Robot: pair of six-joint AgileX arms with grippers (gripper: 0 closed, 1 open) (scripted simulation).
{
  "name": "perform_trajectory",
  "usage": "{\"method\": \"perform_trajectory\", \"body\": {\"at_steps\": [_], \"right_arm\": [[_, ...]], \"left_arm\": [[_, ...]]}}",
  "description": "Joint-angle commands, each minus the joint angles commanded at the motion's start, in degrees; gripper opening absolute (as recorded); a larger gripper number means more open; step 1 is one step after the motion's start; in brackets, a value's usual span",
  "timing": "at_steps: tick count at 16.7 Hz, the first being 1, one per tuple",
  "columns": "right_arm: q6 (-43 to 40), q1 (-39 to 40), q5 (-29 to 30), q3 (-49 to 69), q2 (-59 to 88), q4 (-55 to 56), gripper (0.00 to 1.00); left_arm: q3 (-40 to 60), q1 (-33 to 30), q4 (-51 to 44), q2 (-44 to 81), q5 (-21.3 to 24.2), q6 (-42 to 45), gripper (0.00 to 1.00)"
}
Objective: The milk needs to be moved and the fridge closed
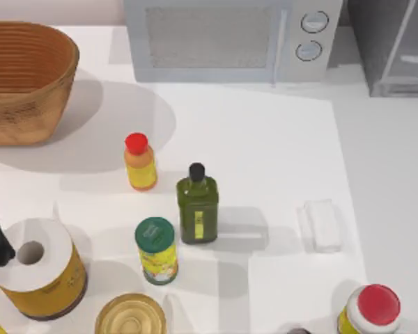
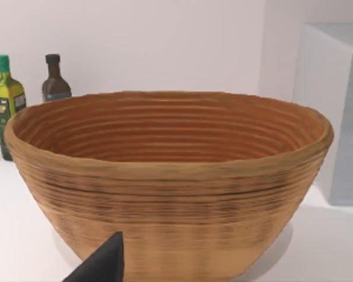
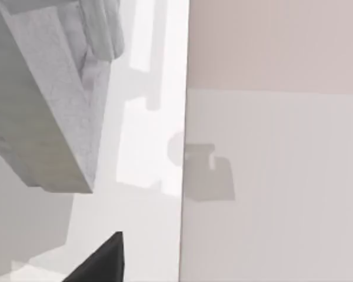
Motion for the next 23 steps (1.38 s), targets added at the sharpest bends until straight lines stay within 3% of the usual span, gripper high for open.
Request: {"method": "perform_trajectory", "body": {"at_steps": [6,10,13,19,23], "right_arm": [[32.2,18.7,4.8,-0.5,0.6,24.9,1.0],[47.5,29.2,7.6,-1.0,0.6,38.6,1.0],[52.7,33.5,8.7,-1.2,0.6,43.6,1.0],[53.2,33.4,8.8,-1.6,0.3,44.3,1.0],[58.5,38.7,14.8,-3.6,-1.0,46.6,1.0]], "left_arm": [[0.0,0.0,0.0,0.0,0.0,0.0,1.0],[0.0,0.0,0.0,0.0,0.0,0.0,1.0],[0.0,0.0,0.0,0.0,0.0,0.0,1.0],[0.0,0.0,0.0,0.0,0.0,0.0,1.0],[0.0,0.0,0.0,0.0,0.0,0.0,1.0]]}}
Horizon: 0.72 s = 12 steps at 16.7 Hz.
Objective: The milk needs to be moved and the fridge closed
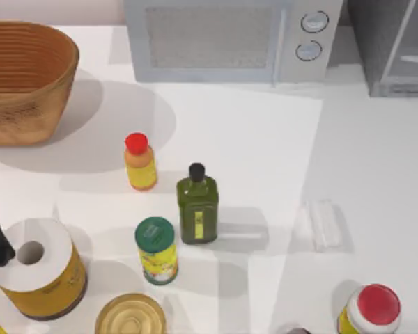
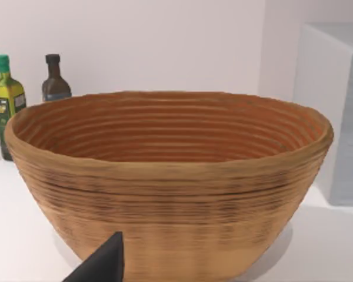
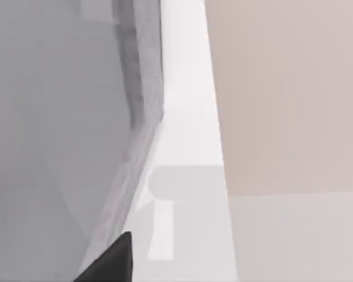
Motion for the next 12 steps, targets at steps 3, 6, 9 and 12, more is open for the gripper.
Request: {"method": "perform_trajectory", "body": {"at_steps": [3,6,9,12], "right_arm": [[7.5,10.2,8.5,-2.9,-2.0,3.6,1.0],[15.8,24.5,18.2,-6.6,-4.8,8.0,1.0],[23.4,37.4,27.2,-10.4,-7.6,12.2,1.0],[28.5,45.0,33.6,-13.3,-9.6,15.1,1.0]], "left_arm": [[0.0,0.0,0.0,0.0,0.0,0.0,1.0],[0.0,0.0,0.0,0.0,0.0,0.0,1.0],[0.0,0.0,0.0,0.0,0.0,0.0,1.0],[0.0,0.0,0.0,0.0,0.0,0.0,1.0]]}}
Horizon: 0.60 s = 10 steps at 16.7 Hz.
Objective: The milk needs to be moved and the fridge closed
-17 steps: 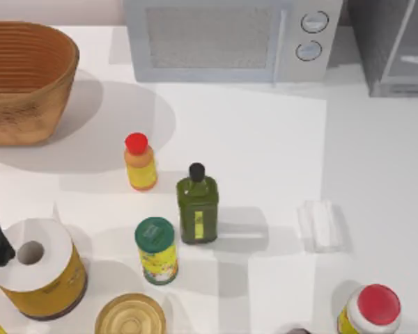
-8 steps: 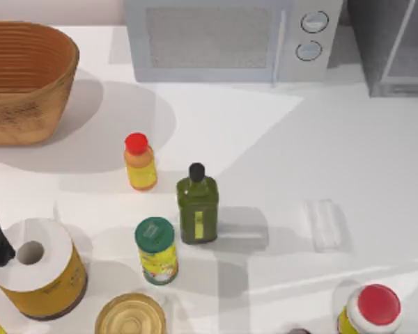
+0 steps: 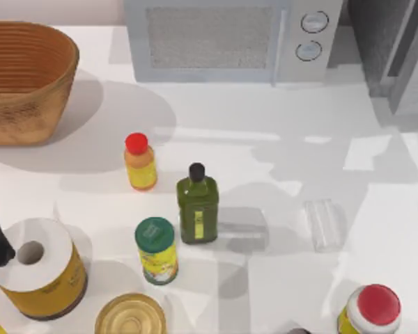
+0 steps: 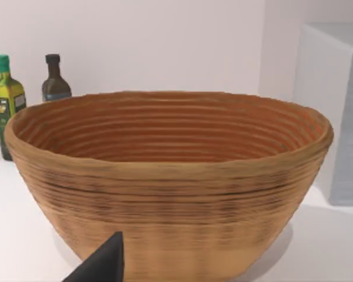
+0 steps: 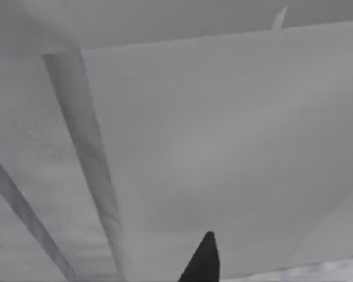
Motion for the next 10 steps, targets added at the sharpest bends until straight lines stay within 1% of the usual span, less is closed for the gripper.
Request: {"method": "perform_trajectory", "body": {"at_steps": [2,7,10], "right_arm": [[1.5,2.1,1.9,-0.9,-0.6,0.9,1.0],[1.3,1.3,2.3,-1.0,-0.2,0.7,1.0],[1.4,1.3,2.4,3.1,3.5,-0.3,1.0]], "left_arm": [[0.0,0.0,0.0,0.0,0.0,0.0,1.0],[0.0,0.0,0.0,0.0,0.0,0.0,1.0],[0.0,0.0,0.0,0.0,0.0,0.0,1.0]]}}
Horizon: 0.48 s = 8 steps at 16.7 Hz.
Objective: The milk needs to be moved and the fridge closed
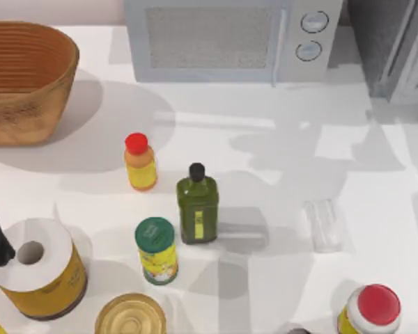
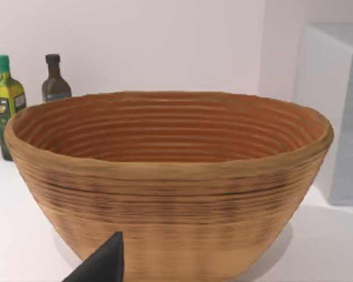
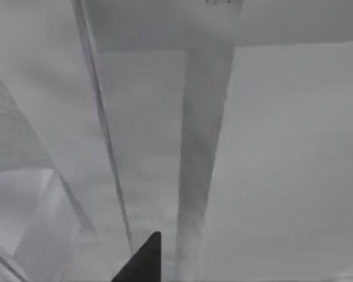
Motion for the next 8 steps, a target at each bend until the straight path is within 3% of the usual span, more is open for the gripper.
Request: {"method": "perform_trajectory", "body": {"at_steps": [8], "right_arm": [[0.1,0.0,0.3,21.0,16.3,-4.1,1.0]], "left_arm": [[0.0,0.0,0.0,0.0,0.0,0.0,1.0]]}}
